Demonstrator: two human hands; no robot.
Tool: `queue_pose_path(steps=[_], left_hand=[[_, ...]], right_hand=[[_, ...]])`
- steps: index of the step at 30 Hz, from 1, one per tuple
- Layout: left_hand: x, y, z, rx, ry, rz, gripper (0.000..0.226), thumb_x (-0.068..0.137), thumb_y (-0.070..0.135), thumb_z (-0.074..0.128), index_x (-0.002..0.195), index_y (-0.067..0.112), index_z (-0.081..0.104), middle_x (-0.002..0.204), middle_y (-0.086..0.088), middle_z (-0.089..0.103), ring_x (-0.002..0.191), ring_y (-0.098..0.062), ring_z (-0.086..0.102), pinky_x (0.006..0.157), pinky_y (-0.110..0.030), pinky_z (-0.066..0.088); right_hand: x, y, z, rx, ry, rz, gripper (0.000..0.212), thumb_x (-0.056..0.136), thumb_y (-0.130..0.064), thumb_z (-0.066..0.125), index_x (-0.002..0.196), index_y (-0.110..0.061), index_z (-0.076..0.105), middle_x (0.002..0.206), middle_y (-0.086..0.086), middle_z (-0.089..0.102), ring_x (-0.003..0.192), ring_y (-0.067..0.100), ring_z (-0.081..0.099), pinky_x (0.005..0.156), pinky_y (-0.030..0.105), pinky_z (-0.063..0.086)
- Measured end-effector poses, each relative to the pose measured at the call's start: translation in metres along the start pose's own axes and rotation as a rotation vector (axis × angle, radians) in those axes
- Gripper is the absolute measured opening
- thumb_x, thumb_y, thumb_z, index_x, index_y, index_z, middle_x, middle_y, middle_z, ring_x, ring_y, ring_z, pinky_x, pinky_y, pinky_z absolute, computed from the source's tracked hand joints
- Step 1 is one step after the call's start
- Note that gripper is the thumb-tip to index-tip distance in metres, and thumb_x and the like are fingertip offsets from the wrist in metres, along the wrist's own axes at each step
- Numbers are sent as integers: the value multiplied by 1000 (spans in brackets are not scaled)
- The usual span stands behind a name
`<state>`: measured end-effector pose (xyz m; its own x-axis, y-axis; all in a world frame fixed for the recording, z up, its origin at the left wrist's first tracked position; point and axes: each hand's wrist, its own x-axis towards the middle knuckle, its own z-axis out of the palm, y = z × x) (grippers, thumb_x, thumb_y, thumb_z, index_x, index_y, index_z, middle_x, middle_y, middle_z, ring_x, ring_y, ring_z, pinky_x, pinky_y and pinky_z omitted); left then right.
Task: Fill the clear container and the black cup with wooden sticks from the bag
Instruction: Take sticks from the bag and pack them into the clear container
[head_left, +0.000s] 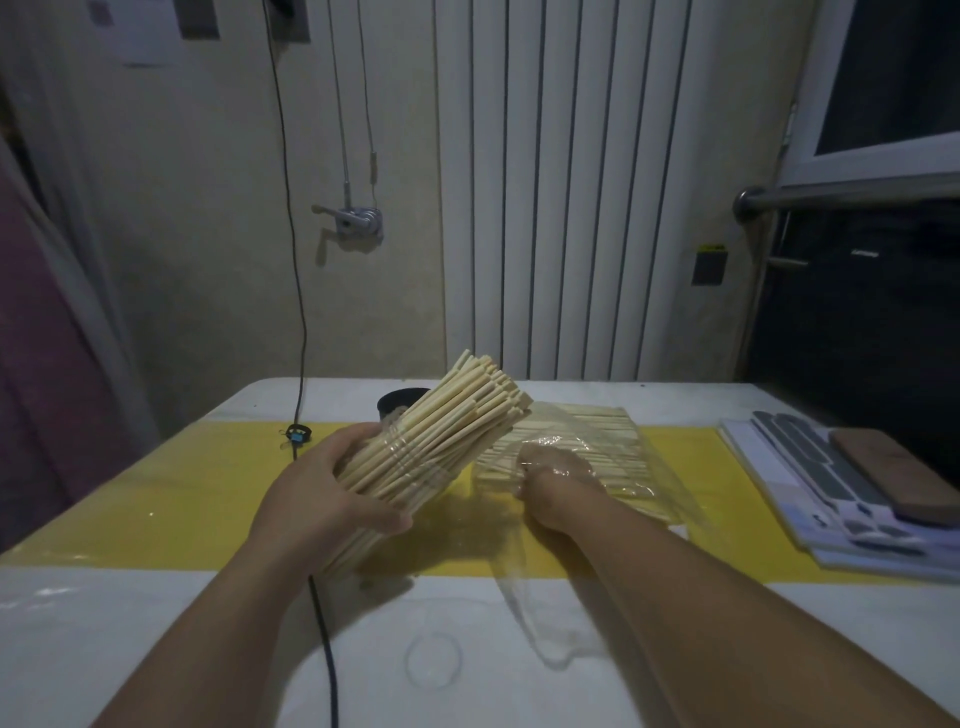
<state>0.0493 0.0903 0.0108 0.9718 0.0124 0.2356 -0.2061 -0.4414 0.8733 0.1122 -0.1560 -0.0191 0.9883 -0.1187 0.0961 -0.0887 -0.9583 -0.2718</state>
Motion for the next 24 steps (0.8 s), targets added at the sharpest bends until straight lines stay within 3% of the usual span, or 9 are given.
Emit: queue_pose_path(steps=[4, 9, 15, 21, 24], left_hand=[[0, 1, 0, -6, -7, 8, 83, 26, 34, 83, 103, 54, 60, 91, 29, 68, 78, 3, 66, 81, -40, 57], [-1, 1, 0, -9, -3, 7, 88, 21, 39, 81, 106, 50, 61, 94, 21, 71, 84, -5, 69, 81, -40, 58], [0, 1, 1, 0, -1, 13, 99, 21, 39, 82, 118, 42, 62, 101, 16, 71, 89, -11, 69, 83, -43, 57], [-3, 3, 1, -1, -7, 24, 87, 31, 27, 85, 113, 44, 61, 99, 15, 71, 88, -10, 68, 80, -40, 56], [-3, 4, 1, 6, -10, 24, 86, 31, 28, 85, 111, 45, 60, 99, 15, 70, 88, -9, 68, 79, -39, 56]], right_hand=[[-4, 2, 3, 63, 46, -1, 13, 90, -25, 62, 103, -28, 63, 118, 2, 62, 113, 27, 57, 92, 28, 46], [-17, -1, -3, -139, 113, -63, 28, 87, -19, 56, 114, -23, 61, 121, 5, 57, 117, 31, 55, 95, 36, 50], [-39, -1, -8, -250, 23, -158, 34, 96, -21, 46, 129, -27, 54, 136, 2, 52, 129, 29, 50, 102, 38, 42], [-56, -3, -14, -246, -73, -149, 37, 93, -18, 53, 129, -28, 56, 133, 2, 60, 122, 27, 58, 94, 35, 48], [-63, 1, -18, -143, -87, -135, 21, 94, -33, 55, 114, -26, 60, 117, 4, 64, 110, 29, 61, 83, 35, 47]])
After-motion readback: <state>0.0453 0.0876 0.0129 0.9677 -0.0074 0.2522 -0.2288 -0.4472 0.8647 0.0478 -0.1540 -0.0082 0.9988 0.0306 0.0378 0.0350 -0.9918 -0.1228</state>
